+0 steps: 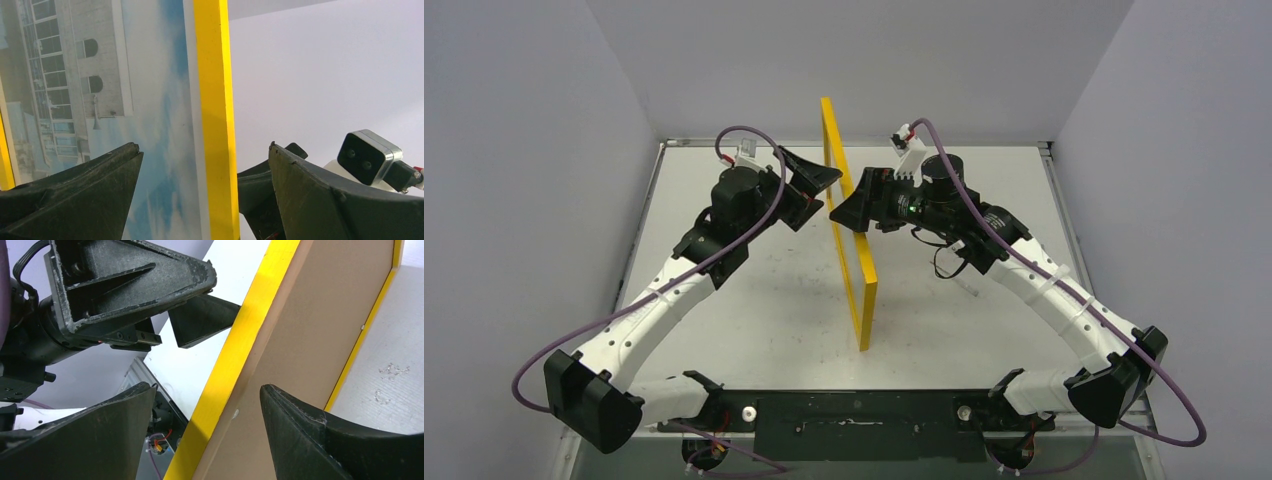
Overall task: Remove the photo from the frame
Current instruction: Turn over the photo frame at the center of the board.
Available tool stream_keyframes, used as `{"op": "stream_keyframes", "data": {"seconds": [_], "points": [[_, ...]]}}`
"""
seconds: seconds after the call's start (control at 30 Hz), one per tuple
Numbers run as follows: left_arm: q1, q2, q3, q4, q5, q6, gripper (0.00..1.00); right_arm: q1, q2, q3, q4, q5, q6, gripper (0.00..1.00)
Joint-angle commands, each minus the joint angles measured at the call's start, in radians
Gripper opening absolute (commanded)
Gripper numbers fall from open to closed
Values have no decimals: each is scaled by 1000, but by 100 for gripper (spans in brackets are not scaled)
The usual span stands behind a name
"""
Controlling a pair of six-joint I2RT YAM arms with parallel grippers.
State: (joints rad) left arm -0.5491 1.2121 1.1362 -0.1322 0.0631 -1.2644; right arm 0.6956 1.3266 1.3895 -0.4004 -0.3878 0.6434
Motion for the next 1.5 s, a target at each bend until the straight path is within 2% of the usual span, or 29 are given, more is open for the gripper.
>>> {"op": "stream_keyframes", "data": {"seconds": [0.0,0.23,0.53,0.6,1.37,1.47], "points": [[-3,1,63,-26,-28,-2,98,9,-33,-14,72,-44,9,78],[-26,29,145,-154,-97,5,99,8,-25,-12,95,-76,18,75],[-37,44,166,-171,-114,2,100,9,-21,-24,133,-116,35,69],[-41,48,167,-169,-115,3,95,8,-23,-23,133,-115,33,69],[-39,30,165,-245,-183,10,86,9,-7,-80,236,-237,76,58],[-34,23,160,-245,-179,10,81,9,-7,-82,241,-239,78,58]]}}
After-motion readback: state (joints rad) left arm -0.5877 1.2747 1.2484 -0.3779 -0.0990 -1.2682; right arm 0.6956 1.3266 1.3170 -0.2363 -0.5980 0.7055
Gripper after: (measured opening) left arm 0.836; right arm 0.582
